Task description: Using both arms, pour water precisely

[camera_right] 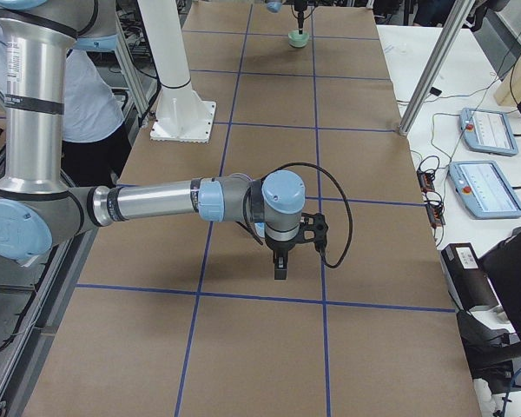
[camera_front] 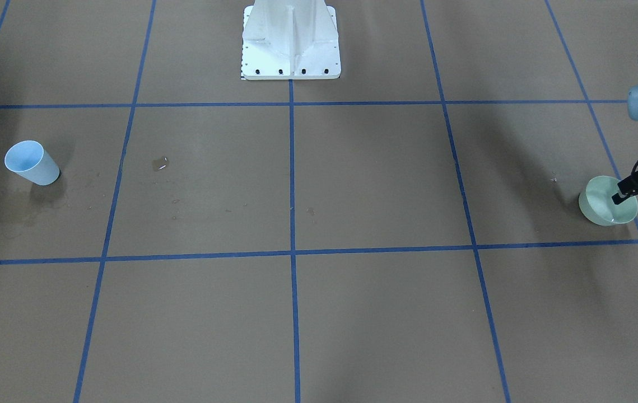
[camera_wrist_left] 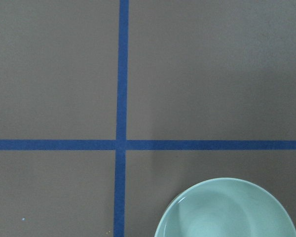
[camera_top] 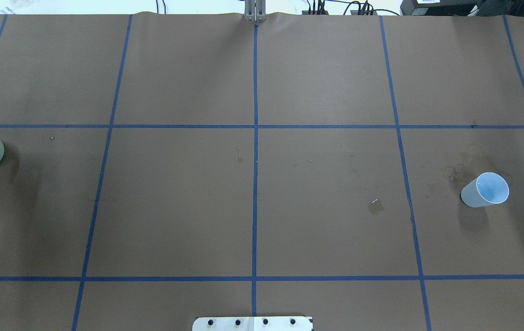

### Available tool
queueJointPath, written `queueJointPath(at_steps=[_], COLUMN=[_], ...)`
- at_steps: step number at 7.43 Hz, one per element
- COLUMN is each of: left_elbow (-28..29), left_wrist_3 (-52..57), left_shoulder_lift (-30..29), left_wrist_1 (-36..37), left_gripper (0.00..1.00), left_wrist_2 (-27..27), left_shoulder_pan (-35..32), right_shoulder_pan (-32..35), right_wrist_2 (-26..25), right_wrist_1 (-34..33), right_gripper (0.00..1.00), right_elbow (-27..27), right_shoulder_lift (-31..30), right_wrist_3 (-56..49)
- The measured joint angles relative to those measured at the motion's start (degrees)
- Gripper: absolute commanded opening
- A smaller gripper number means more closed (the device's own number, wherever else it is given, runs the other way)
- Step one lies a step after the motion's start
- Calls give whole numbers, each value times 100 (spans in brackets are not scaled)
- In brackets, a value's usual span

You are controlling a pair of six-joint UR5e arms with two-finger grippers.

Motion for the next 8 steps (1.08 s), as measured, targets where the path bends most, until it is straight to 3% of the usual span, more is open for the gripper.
queueJointPath(at_steps=[1,6,8], left_elbow=[57,167,89], left_wrist_3=[1,-19,-29], left_shoulder_lift=[-12,-116,-311], left_wrist_1=[-19,68,395], left_gripper=[1,0,0], left_wrist_2=[1,-56,-603], left_shoulder_pan=[64,118,107], right_shoulder_pan=[0,3,26], right_wrist_2=[-2,-13,-24], right_wrist_1=[1,6,0], right_gripper=[100,100,100], right_elbow=[1,-4,-22], right_shoulder_lift=[-1,36,107], right_wrist_3=[-6,6,17])
